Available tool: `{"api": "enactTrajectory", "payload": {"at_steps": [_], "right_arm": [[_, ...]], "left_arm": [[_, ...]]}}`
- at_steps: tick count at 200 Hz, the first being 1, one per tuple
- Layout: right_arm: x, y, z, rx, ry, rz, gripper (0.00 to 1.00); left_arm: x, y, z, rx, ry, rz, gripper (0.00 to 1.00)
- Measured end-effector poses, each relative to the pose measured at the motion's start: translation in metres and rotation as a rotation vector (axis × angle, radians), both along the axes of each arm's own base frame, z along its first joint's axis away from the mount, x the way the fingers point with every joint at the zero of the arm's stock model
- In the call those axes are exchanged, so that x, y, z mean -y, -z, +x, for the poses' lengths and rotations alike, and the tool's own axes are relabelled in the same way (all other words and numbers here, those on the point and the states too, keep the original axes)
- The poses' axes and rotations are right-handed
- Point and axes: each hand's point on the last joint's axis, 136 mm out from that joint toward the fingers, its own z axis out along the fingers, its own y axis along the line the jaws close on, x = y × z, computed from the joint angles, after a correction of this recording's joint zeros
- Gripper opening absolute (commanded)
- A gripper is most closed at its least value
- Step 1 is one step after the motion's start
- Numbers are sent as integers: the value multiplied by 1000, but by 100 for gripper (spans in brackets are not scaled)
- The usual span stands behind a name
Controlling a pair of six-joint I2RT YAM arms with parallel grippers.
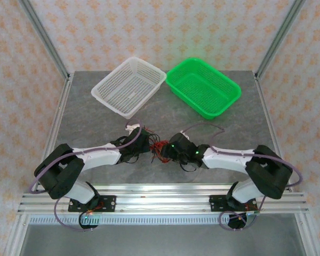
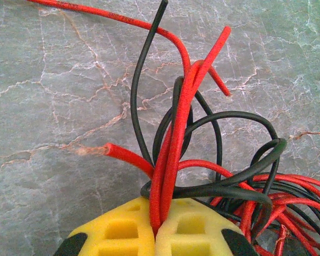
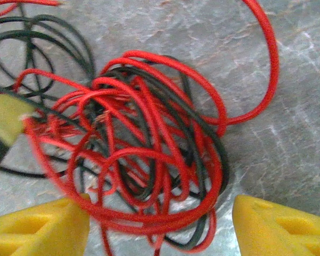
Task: Untangle the cables
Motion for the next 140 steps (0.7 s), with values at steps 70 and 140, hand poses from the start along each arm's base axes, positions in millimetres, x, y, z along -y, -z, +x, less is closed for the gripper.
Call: {"api": "enactTrajectory", "payload": {"at_steps": [70, 140], "right_arm": [[9, 21, 16, 11, 82, -108, 12], [31, 2, 40, 187, -115, -372, 2]], "left_arm": [[1, -12, -2, 20, 0, -17, 0], [1, -28, -7, 50, 29, -21, 0]]}}
